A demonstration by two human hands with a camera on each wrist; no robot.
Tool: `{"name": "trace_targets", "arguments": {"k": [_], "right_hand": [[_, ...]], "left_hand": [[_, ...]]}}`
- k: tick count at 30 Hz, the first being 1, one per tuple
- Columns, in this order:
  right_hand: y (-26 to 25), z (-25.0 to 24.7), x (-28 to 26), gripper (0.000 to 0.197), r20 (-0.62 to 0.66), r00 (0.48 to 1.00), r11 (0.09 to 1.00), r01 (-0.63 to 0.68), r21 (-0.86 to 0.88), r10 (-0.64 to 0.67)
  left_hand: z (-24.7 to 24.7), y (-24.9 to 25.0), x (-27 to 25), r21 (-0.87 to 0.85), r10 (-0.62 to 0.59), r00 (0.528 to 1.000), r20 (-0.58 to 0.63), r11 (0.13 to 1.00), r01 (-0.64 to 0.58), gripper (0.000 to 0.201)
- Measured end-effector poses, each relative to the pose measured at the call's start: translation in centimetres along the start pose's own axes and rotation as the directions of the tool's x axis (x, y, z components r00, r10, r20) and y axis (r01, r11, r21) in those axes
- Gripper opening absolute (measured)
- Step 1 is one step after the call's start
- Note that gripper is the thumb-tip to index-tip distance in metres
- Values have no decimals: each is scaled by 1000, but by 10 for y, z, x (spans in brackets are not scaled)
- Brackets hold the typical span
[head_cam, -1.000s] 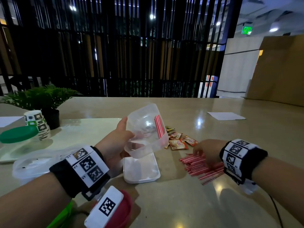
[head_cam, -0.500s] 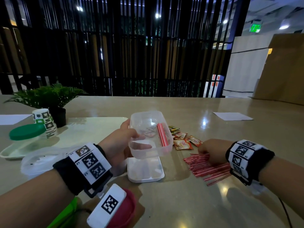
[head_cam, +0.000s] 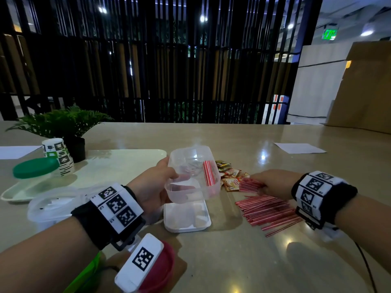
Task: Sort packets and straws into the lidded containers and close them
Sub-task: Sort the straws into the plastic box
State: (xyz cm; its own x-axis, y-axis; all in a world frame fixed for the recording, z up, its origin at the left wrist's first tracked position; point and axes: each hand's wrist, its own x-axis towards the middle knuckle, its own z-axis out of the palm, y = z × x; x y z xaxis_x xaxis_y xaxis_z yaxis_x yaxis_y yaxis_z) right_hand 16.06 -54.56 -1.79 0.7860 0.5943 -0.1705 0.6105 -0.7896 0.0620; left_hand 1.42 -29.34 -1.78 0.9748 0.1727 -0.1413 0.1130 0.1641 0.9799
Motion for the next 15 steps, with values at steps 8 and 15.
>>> {"name": "trace_targets", "arguments": {"k": [8,15], "right_hand": [[-15,-27,6,33,-124,989,965,-48,256,82],[-40,-65,9,23,-146,984,942,-47,332,101]], "left_hand": [[6,-6,0,-37,-2,1000,-2,999,2,37],[10,-11,6,-30,9,997,73,1000,-7,57]]}}
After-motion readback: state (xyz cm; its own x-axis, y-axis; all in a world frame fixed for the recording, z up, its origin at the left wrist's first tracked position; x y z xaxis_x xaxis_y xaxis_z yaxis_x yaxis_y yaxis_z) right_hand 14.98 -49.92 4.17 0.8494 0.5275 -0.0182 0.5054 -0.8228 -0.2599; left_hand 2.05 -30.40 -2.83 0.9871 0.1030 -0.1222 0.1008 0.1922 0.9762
